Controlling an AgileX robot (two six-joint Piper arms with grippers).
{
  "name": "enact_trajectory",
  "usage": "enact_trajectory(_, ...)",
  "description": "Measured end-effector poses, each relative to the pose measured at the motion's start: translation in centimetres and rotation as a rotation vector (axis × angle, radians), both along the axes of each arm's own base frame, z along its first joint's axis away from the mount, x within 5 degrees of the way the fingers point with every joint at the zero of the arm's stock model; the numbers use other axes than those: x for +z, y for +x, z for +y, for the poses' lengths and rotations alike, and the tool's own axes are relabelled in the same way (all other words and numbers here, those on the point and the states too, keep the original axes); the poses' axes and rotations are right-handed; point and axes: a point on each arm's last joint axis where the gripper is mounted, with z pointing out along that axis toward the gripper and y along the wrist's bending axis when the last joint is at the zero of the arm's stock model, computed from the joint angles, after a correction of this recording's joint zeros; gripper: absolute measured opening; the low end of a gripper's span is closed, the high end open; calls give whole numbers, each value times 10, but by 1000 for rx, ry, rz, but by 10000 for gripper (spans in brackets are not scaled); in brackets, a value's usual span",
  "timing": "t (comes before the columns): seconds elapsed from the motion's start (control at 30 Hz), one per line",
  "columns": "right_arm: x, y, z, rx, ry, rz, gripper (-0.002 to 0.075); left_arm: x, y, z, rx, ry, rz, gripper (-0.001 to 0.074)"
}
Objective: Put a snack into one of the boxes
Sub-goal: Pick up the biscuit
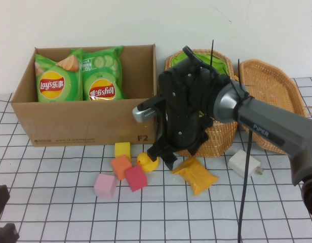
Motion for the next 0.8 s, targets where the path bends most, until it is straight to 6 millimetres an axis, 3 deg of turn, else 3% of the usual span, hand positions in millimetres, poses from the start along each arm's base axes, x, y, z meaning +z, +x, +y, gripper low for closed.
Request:
enact_trajectory(0.53, 6, -3, 1, 13, -9, -22, 521, 0, 0, 0, -8, 7, 1, -1)
enact_trajectory(0.8, 9, -20, 21, 64, 0, -20, 521, 0, 0, -1, -8, 4, 0, -1)
